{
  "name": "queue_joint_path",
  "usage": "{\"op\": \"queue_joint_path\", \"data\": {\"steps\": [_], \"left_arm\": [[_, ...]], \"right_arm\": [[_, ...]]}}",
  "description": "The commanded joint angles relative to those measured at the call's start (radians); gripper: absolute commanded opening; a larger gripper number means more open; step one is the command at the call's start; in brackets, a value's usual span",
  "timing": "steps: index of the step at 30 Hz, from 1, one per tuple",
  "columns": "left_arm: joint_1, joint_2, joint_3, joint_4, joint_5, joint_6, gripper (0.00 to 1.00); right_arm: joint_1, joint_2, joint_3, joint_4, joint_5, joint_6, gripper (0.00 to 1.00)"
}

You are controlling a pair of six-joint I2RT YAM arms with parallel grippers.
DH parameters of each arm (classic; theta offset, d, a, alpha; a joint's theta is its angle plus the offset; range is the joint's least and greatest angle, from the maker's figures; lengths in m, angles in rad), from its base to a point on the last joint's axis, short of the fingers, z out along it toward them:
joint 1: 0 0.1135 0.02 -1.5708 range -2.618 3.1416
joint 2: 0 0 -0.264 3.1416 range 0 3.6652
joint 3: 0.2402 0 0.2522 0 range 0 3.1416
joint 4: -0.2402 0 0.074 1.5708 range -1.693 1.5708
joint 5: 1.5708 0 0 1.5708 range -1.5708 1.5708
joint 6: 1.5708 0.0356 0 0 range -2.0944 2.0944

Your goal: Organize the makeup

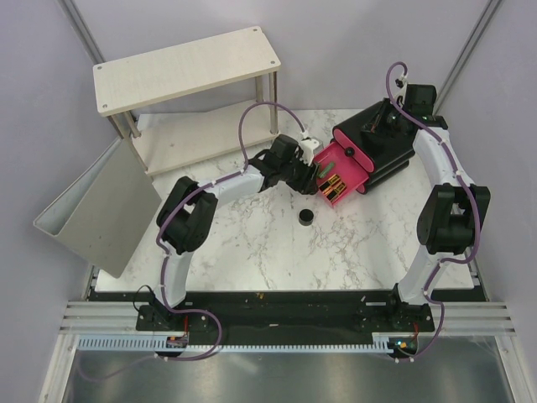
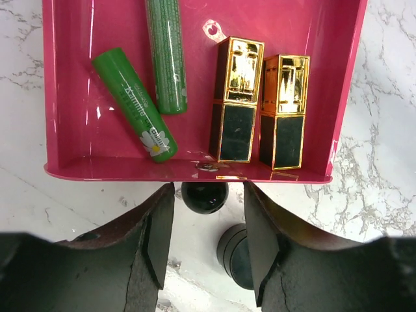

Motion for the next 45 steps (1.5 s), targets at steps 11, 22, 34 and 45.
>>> {"op": "queue_joint_path", "data": {"steps": [11, 22, 34, 45], "left_arm": [[-0.038, 0.053, 0.026, 0.015, -0.001, 0.064, 0.54], [-0.041, 0.076, 0.093, 0.023, -0.135, 0.063, 0.07], [-0.054, 0.030, 0.185, 0.093, -0.152, 0.074, 0.02], [-0.076, 0.152, 0.380, 0.118, -0.125, -0.025, 0.02]], "right_arm": [[-0.006, 0.040, -0.029, -0.117, 0.025, -0.014, 0.00], [-0.004, 0.042, -0.030, -0.117, 0.022, -0.009, 0.00], [-0.004, 0.051, -0.029, -0.117, 0.017, -0.008, 0.00], [-0.004, 0.051, -0.038, -0.108, 0.015, -0.006, 0.00]]}}
